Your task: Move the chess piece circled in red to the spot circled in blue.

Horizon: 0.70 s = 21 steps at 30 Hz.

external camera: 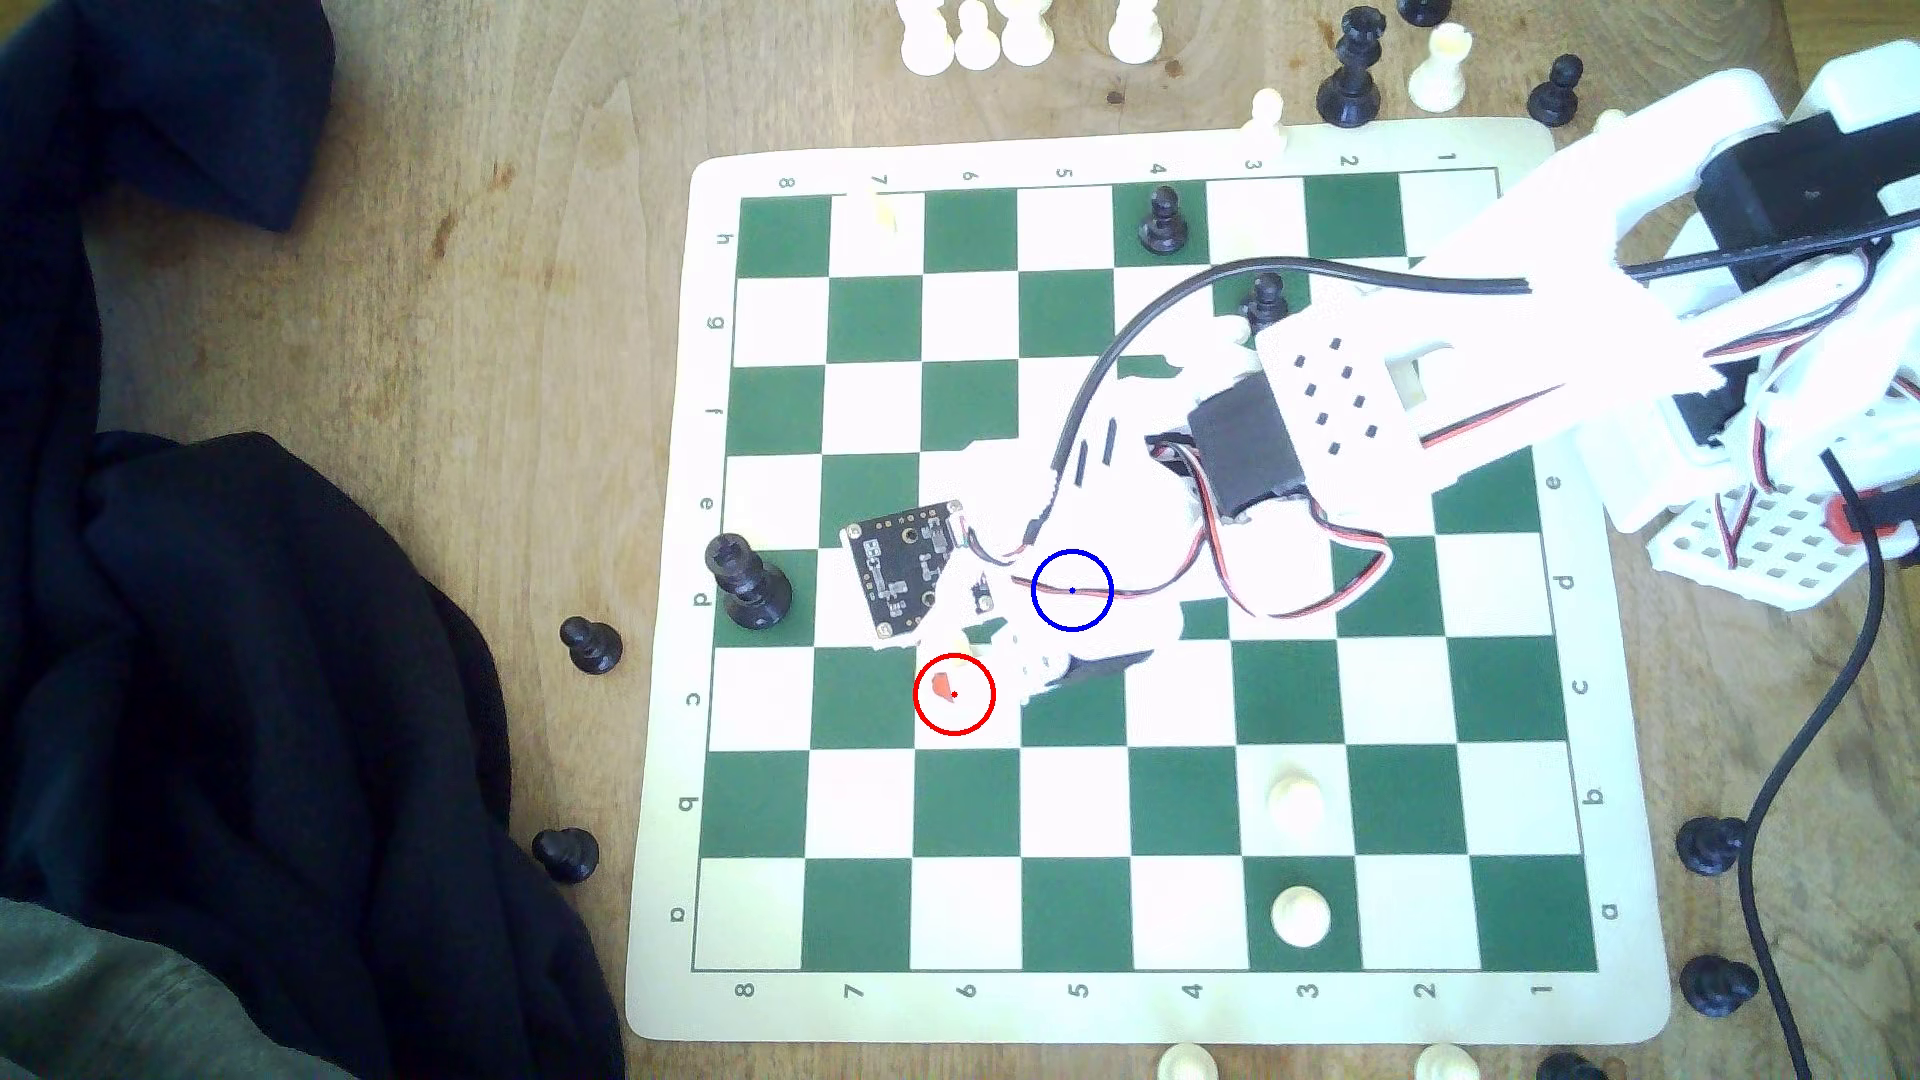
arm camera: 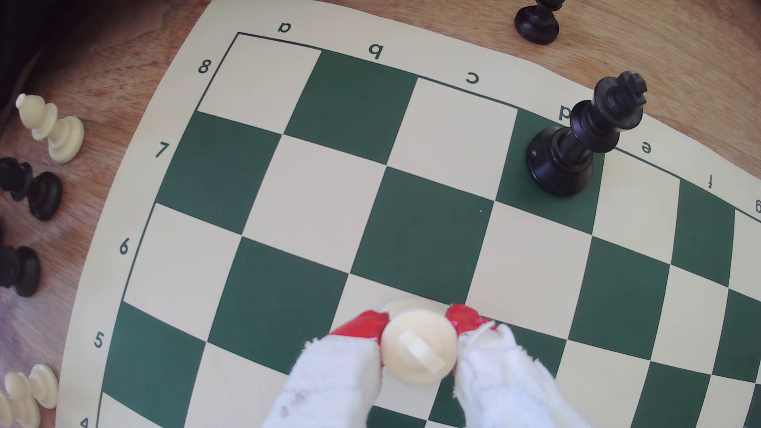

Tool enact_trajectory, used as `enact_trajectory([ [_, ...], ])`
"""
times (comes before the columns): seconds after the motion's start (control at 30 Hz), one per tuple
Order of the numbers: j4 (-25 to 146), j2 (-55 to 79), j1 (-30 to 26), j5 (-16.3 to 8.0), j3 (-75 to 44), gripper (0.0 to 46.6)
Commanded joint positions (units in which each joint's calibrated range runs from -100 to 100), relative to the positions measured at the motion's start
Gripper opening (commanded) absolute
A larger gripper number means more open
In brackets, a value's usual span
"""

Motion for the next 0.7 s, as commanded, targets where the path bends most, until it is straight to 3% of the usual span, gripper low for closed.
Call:
enact_trajectory([
  [0.0,0.2,-6.0,0.3,-0.1,-3.4,0.4],
  [0.33,11.0,-19.6,0.3,-0.3,-4.8,0.4],
  [0.67,7.0,-31.0,-1.3,0.0,16.8,0.4],
])
